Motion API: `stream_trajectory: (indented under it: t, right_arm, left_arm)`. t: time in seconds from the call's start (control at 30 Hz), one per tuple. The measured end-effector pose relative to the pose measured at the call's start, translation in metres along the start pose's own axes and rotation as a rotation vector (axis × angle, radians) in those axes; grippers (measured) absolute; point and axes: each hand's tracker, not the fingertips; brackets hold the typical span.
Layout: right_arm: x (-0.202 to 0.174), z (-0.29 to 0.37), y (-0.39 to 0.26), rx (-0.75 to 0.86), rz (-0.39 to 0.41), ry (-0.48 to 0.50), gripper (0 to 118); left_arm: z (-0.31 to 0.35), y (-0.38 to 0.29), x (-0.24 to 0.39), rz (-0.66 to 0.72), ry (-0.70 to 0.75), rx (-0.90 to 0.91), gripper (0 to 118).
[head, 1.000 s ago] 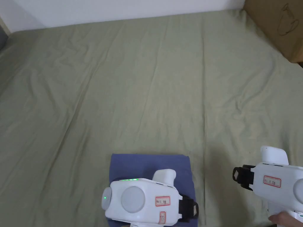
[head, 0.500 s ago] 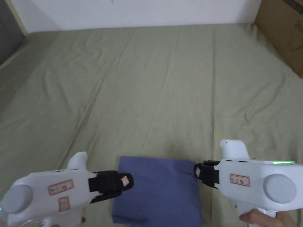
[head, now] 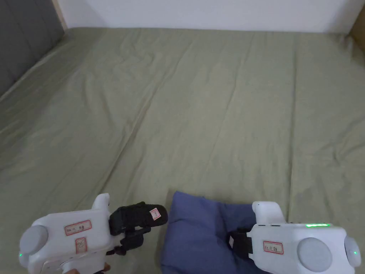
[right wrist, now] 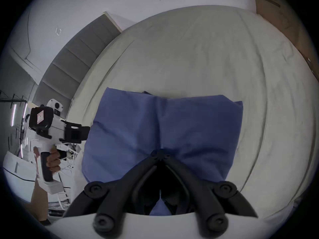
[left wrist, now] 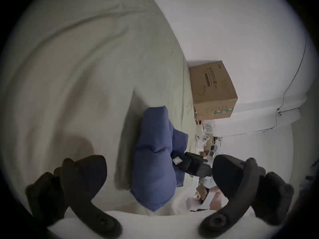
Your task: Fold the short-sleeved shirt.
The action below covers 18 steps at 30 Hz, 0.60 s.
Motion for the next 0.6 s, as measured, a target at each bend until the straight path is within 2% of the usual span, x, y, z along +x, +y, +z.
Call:
stream_trajectory:
  t: [0.13, 0.2, 0.23, 0.27, 0.3, 0.33, 0.37, 0.4, 0.47, 0.57, 0.6]
  right_arm:
    - [-0.001, 0.000, -0.001, 0.002, -0.013, 0.001, 0]
    - [-0.001, 0.000, 0.000, 0.000, -0.018, 0.000, 0]
    - [-0.001, 0.002, 0.000, 0.000, -0.024, 0.002, 0]
    - [-0.001, 0.002, 0.000, 0.002, -0.034, 0.005, 0]
    - [-0.001, 0.003, 0.000, 0.003, -0.042, 0.004, 0]
    - [-0.001, 0.004, 0.000, 0.004, -0.048, 0.001, 0]
    - [-0.003, 0.007, -0.001, 0.005, -0.046, -0.007, 0]
    - [-0.003, 0.008, 0.000, 0.002, -0.041, -0.019, 0]
    - [-0.005, 0.016, 0.001, -0.020, -0.063, -0.002, 0]
    - [-0.009, 0.035, 0.001, 0.029, -0.060, 0.008, 0]
    - [-0.010, 0.039, 0.003, 0.040, -0.067, 0.003, 0]
  left_arm:
    - [-0.043, 0.008, -0.016, 0.019, -0.092, -0.110, 118]
    - [-0.072, 0.006, -0.025, 0.082, -0.134, -0.269, 118]
    - [-0.076, 0.006, -0.025, 0.075, -0.136, -0.240, 118]
    - [-0.077, 0.007, -0.020, 0.047, -0.181, -0.228, 111]
    - [-0.077, 0.008, -0.019, 0.042, -0.191, -0.212, 86]
    - [-0.079, 0.008, -0.019, 0.045, -0.151, -0.214, 41]
    - [-0.086, 0.008, -0.025, -0.015, -0.021, -0.244, 24]
    - [-0.089, 0.009, -0.032, -0.023, 0.004, -0.281, 24]
    - [-0.079, 0.013, -0.032, 0.024, -0.122, -0.291, 24]
    - [-0.060, 0.021, -0.016, -0.112, -0.023, -0.274, 24]
    - [-0.053, 0.026, -0.015, -0.110, -0.002, -0.278, 23]
